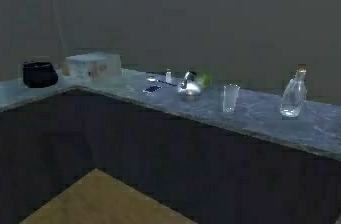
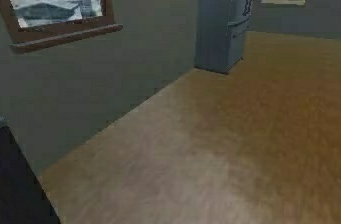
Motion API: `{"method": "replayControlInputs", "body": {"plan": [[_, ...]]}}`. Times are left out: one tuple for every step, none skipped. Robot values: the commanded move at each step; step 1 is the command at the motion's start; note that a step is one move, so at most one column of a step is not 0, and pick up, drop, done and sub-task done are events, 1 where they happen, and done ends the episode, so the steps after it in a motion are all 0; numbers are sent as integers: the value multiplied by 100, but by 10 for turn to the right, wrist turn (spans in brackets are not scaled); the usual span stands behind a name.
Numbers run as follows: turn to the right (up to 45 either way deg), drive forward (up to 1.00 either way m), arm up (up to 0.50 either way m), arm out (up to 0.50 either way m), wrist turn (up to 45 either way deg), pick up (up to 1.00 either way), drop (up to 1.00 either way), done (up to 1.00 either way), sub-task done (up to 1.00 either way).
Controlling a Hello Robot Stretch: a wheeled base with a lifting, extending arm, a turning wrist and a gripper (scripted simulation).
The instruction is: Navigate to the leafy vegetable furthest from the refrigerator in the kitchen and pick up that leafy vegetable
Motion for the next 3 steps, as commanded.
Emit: {"method": "replayControlInputs", "body": {"plan": [[450, 0, 0, 0, 0, 0, 0, 0, 0], [0, 30, 0, 0, 0, 0, 0, 0, 0], [-450, 0, 0, 0, 0, 0, 0, 0, 0]]}}
